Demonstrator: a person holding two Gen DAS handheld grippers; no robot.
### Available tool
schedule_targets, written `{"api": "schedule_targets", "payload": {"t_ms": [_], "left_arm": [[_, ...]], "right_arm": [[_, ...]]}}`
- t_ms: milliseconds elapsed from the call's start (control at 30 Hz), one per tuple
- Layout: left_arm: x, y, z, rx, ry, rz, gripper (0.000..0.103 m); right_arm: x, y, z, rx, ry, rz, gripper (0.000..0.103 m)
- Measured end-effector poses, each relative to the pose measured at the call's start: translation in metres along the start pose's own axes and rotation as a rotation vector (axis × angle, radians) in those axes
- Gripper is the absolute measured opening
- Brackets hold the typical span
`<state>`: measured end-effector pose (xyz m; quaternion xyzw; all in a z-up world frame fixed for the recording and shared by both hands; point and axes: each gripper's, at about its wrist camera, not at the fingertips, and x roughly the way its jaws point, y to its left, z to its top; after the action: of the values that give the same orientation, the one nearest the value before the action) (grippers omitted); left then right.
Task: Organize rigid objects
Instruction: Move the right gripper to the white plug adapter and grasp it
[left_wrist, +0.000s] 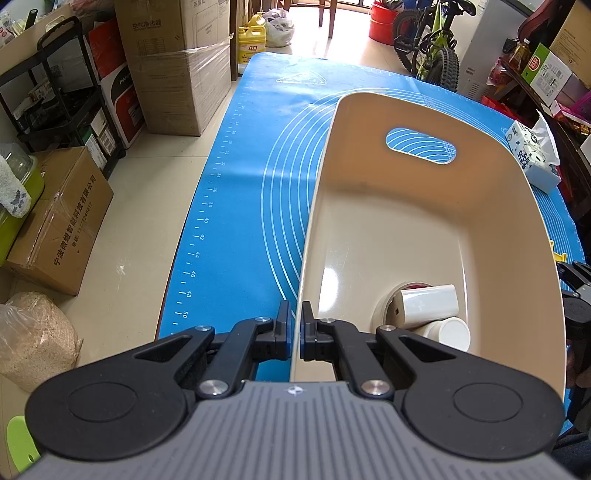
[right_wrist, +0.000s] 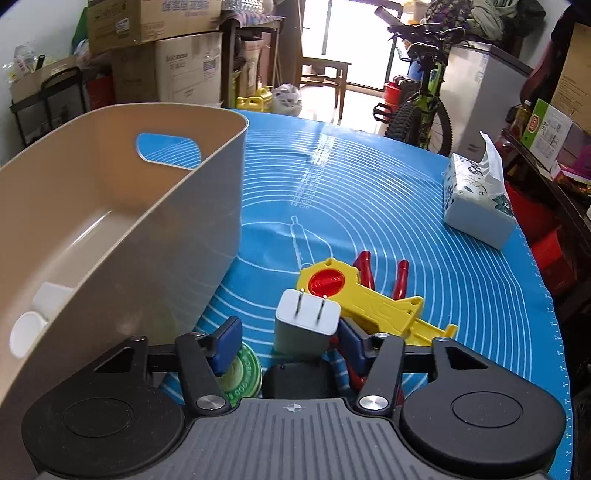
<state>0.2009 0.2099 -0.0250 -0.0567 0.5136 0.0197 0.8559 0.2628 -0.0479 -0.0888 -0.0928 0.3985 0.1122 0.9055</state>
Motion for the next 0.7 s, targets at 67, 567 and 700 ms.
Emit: {"api": "schedule_targets", "payload": {"t_ms": [67, 567, 700], "left_arm": [[0.0, -0.002, 0.0, 0.001, 0.0, 0.0, 0.006], [0.001, -0.003, 0.001, 0.0, 0.001, -0.002, 0.006], [0.001, -0.003, 0.001, -0.001, 0.001, -0.002, 0.006]], "right_arm": [[0.005, 0.001, 0.001, 0.002, -0.001, -0.02, 0.056], [-0.024, -0.007, 0.009, 0.059, -0.097, -0.051, 0.043], [-0.048, -0.011, 0.016, 0.058, -0.142, -0.051, 0.043]]}}
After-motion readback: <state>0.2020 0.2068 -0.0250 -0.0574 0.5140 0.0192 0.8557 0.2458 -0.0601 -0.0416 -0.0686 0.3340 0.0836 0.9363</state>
